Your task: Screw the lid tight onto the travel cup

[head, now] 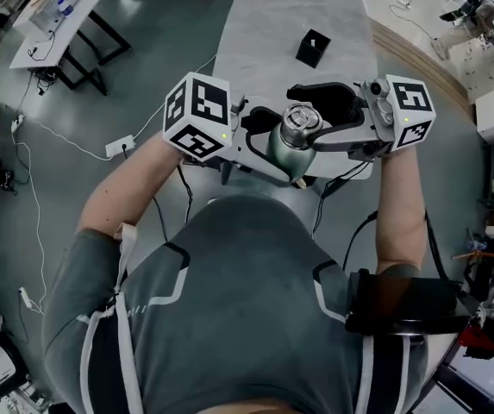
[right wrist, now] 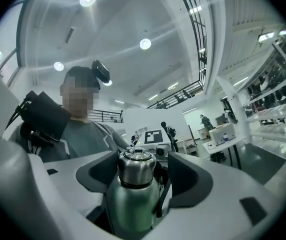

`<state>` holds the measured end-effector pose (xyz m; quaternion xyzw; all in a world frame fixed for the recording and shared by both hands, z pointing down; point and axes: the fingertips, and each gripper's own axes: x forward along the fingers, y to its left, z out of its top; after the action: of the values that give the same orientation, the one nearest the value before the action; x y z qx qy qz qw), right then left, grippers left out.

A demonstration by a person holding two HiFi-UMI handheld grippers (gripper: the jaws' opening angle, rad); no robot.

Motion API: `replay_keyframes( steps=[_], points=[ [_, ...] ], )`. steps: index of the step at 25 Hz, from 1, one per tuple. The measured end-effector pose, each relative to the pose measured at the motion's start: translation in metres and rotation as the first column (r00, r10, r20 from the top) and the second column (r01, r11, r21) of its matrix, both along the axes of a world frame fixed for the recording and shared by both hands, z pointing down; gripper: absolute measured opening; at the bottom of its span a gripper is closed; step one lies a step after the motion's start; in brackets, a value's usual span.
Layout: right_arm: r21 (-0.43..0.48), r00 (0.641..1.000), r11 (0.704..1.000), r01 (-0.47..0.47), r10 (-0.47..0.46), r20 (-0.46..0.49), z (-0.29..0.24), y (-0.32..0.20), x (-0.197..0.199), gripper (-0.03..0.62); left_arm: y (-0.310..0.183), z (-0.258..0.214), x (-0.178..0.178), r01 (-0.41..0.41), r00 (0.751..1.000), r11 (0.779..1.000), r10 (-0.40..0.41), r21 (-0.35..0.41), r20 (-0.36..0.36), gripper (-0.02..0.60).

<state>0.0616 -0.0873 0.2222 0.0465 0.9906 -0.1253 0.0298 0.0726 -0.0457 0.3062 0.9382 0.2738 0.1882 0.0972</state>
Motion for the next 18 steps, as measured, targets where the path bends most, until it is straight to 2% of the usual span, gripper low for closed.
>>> replay_keyframes(
  steps=[4, 6, 7, 10, 13, 15, 16, 18],
  points=[
    [0.003, 0.998, 0.998, 0.070, -0.070, 0.003, 0.002, 0.007, -0.004, 0.318, 0.002, 0.000, 0.000, -0.021, 1.000, 1.000, 0.021, -0.007, 0.004, 0.367],
    [-0.002, 0.996, 0.996, 0.084, -0.084, 0.021, 0.003, 0.009, -0.003, 0.267, 0.002, 0.003, 0.001, -0.017, 1.000, 1.000, 0.017, -0.014, 0.006, 0.365],
    [-0.005, 0.997, 0.997, 0.078, -0.078, 0.029, 0.003, 0.009, -0.003, 0.261, 0.002, 0.004, 0.001, -0.011, 1.000, 1.000, 0.011, -0.019, 0.005, 0.367],
    [-0.023, 0.999, 1.000, 0.003, -0.002, 0.036, 0.006, 0.002, -0.001, 0.256, -0.006, 0.006, 0.003, 0.042, 0.999, 0.999, -0.042, -0.028, 0.008, 0.367],
    [-0.051, 0.988, 0.987, -0.156, 0.156, 0.003, 0.016, -0.017, 0.006, 0.256, -0.023, 0.016, 0.008, 0.139, 0.989, 0.989, -0.136, -0.047, 0.049, 0.365],
    [-0.071, 0.953, 0.950, -0.303, 0.300, -0.052, 0.028, -0.033, 0.012, 0.255, -0.039, 0.028, 0.012, 0.222, 0.971, 0.974, -0.217, -0.047, 0.100, 0.366],
    [-0.083, 0.920, 0.918, -0.388, 0.381, -0.093, 0.035, -0.042, 0.015, 0.255, -0.048, 0.036, 0.014, 0.270, 0.956, 0.962, -0.264, -0.028, 0.130, 0.367],
    [-0.086, 0.829, 0.831, -0.550, 0.529, -0.183, 0.052, -0.057, 0.018, 0.255, -0.066, 0.054, 0.015, 0.350, 0.918, 0.936, -0.352, 0.044, 0.181, 0.365]
  ],
)
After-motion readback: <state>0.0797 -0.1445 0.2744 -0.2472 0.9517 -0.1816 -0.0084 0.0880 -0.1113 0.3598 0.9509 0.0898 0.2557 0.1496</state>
